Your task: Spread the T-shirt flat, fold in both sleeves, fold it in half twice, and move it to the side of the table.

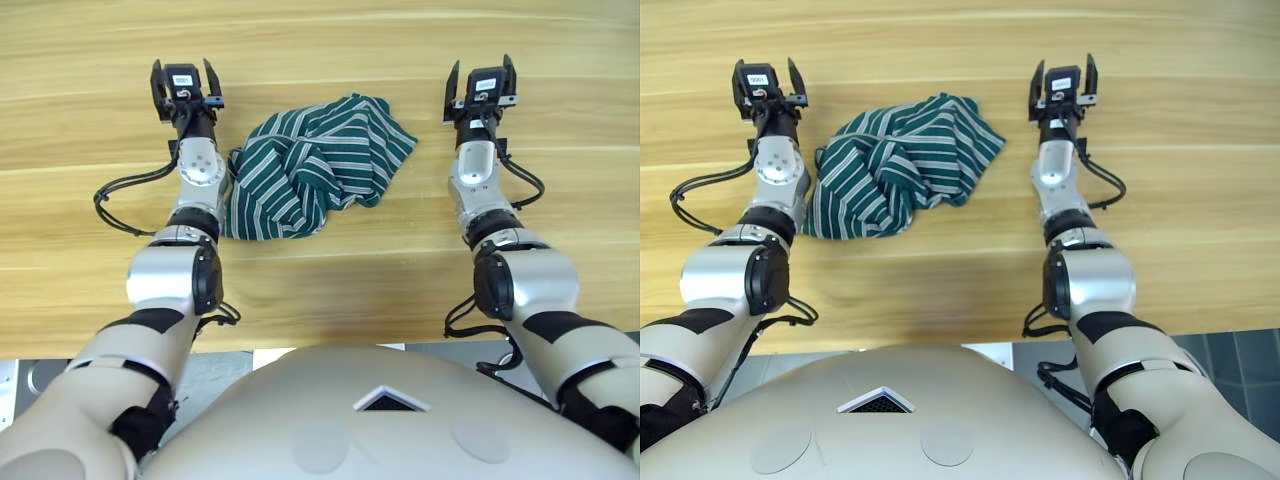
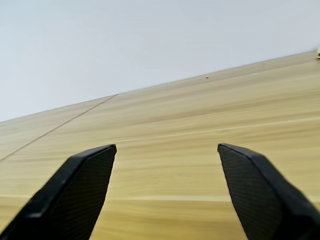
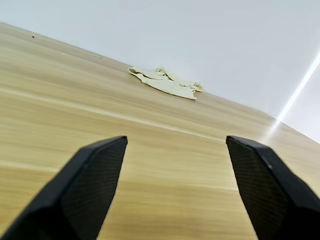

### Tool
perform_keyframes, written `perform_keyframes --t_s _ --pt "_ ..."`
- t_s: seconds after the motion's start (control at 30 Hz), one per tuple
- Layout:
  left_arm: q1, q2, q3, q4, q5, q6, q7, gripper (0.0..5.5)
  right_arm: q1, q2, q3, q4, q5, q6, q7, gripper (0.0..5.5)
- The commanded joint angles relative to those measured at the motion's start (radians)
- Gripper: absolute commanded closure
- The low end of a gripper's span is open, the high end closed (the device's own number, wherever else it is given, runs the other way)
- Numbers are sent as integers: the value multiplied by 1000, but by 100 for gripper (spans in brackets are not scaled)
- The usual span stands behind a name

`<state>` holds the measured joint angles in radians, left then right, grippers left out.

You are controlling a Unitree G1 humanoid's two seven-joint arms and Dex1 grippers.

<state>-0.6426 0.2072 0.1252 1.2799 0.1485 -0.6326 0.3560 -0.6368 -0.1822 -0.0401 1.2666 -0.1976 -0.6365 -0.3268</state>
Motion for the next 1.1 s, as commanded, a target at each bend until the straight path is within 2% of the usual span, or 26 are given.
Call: perform_keyframes --t_s 0.03,0.13,0.33,0.6,1.1 --pt "-14 8 6 -7 4 -34 73 170 -7 -11 7 9 -16 -4 -38 186" --pt "-21 -2 50 -5 -54 -47 27 170 -11 -8 4 15 -11 18 -26 186" --pt "-31 -19 126 4 -189 49 -249 170 -21 3 -35 23 40 77 27 186" --pt "-21 -43 125 -14 -209 -26 -426 170 -6 3 2 7 1 -18 68 186" --pt "-17 -53 124 -11 -219 -63 -489 170 -1 12 26 9 -10 -40 84 186"
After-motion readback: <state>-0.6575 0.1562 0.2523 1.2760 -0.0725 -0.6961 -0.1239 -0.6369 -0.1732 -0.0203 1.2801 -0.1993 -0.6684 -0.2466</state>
